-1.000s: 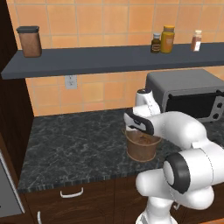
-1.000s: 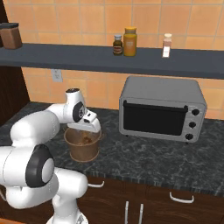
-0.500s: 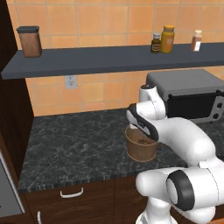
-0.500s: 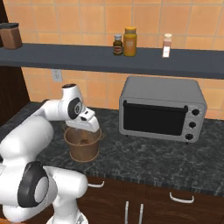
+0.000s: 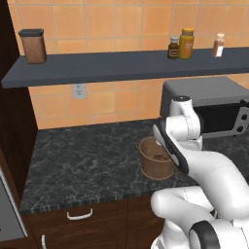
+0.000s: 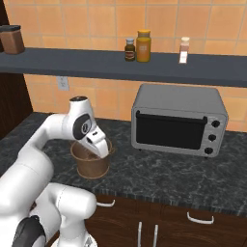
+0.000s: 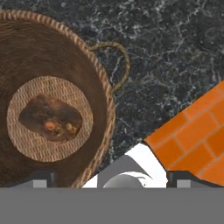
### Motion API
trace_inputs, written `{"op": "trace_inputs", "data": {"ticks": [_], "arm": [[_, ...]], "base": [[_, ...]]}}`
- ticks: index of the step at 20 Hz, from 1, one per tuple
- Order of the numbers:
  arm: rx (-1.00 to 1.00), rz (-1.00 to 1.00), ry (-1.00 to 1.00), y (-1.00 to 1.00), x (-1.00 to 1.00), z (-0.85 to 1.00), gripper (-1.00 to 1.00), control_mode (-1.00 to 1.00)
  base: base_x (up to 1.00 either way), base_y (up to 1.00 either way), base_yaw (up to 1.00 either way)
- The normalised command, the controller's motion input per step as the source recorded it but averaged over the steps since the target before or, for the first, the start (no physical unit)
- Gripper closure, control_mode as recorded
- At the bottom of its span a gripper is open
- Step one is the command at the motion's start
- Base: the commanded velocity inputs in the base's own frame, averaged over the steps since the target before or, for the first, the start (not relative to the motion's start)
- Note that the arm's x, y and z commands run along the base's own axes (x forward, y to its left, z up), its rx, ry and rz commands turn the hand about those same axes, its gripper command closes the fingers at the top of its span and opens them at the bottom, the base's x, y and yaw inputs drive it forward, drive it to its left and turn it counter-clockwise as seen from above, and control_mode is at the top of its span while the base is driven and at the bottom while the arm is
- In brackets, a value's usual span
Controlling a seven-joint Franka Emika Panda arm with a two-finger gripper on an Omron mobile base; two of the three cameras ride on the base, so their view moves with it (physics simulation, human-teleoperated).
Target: Open the cabinet, pick up the bread from the cabinet and place it in the basket. Then move the basket to the dining counter.
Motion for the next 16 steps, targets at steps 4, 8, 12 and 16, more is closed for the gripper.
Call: {"op": "trace_inputs", "data": {"ticks": [4, 8, 12, 16], "arm": [[0.17, -0.04, -0.08, -0.19, 0.00, -0.26, -1.00, -1.00], [0.05, -0.02, 0.00, -0.03, 0.03, -0.32, -1.00, -1.00], [0.00, 0.00, 0.00, 0.00, 0.35, -0.28, -1.00, -1.00], [0.00, 0.00, 0.00, 0.00, 0.09, -0.31, -1.00, -1.00]], "base": [[0.00, 0.00, 0.00], [0.00, 0.00, 0.00], [0.00, 0.00, 0.00], [0.00, 0.00, 0.00]]}}
